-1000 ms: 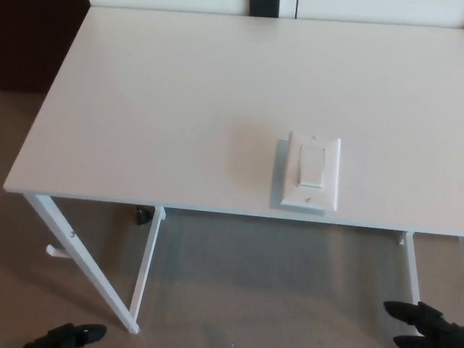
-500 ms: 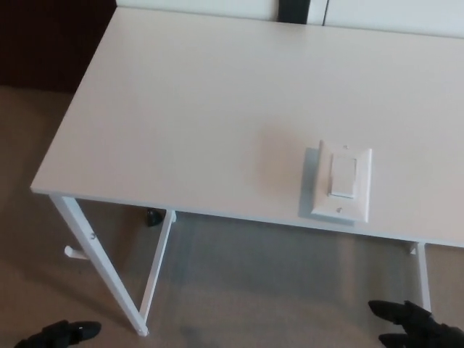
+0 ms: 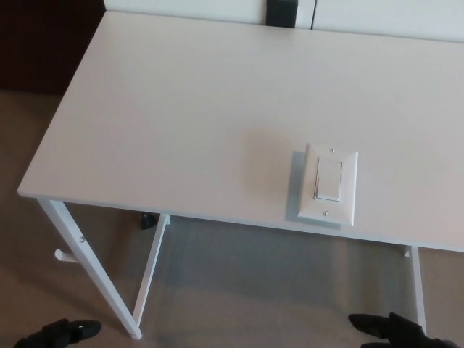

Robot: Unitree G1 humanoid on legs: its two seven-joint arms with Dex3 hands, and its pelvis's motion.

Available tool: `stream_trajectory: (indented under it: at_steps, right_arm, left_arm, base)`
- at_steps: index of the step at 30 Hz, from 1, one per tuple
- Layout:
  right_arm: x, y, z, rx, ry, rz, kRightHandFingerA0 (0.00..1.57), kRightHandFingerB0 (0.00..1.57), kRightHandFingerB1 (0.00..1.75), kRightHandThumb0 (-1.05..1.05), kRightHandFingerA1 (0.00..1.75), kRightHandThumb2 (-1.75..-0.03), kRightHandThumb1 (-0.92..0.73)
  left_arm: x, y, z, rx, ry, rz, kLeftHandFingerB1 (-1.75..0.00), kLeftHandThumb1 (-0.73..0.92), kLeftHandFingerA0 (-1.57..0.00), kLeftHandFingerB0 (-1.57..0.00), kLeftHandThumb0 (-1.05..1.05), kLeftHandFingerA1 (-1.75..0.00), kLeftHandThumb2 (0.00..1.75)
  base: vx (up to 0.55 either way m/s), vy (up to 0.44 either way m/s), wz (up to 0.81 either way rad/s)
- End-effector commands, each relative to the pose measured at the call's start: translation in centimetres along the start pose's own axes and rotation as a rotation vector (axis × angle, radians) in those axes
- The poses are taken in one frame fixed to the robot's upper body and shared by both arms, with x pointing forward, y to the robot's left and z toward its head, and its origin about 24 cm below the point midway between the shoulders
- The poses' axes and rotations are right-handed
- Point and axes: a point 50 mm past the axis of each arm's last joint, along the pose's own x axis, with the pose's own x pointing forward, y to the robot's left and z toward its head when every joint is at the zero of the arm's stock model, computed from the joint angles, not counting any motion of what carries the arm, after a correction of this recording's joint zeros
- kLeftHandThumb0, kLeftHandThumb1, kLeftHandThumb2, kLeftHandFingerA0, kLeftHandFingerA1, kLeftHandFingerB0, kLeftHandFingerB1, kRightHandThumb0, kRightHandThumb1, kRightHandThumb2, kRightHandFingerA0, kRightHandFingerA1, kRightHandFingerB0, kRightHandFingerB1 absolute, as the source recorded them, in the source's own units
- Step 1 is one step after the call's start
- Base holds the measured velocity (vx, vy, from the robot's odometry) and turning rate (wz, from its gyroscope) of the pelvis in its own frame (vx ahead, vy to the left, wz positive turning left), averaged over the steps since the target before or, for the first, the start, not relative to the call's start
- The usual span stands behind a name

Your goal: The robot walk towards a table in front and then clicks the light switch button using the right hand's index finger

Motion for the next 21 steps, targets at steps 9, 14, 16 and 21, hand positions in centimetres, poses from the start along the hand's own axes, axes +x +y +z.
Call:
stream_trajectory:
  at_steps: [9, 14, 16, 21]
  right_arm:
    - [-5.5, -1.5, 13.2, -0.372, -0.588, -0.256, 0.31, 0.29, 0.57, -0.71, 0.6, -0.91, -0.48]
    - [-5.4, -3.2, 15.9, -0.599, -0.666, -0.42, 0.2, 0.3, 0.47, -0.68, 0.52, -0.59, -0.64]
    - [-4.1, -4.6, 16.6, -0.74, -0.658, -0.512, 0.1, 0.23, 0.52, -0.72, 0.54, -0.88, -0.5]
    - [-1.5, -6.3, 16.0, -0.91, -0.547, -0.571, 0.07, 0.24, 0.5, -0.73, 0.53, -0.86, -0.5]
  left_arm:
    - [-0.1, 0.8, 0.3, 0.041, -0.015, 0.015, -0.43, 0.26, -0.57, -0.5, -0.2, -0.48, 0.48]
    - [-0.3, 0.7, 0.1, 0.047, -0.011, 0.017, -0.43, 0.25, -0.59, -0.51, -0.19, -0.48, 0.48]
    - [-0.3, 0.8, 0.0, 0.038, -0.009, 0.015, -0.44, 0.25, -0.58, -0.51, -0.2, -0.48, 0.48]
    - [-0.3, 0.7, 0.2, 0.053, -0.018, 0.011, -0.43, 0.26, -0.58, -0.51, -0.22, -0.48, 0.48]
  base:
    - [-0.05, -0.083, 0.01]
    - [-0.06, -0.092, 0.02]
    - [-0.06, -0.096, 0.0]
    - [-0.07, -0.098, 0.02]
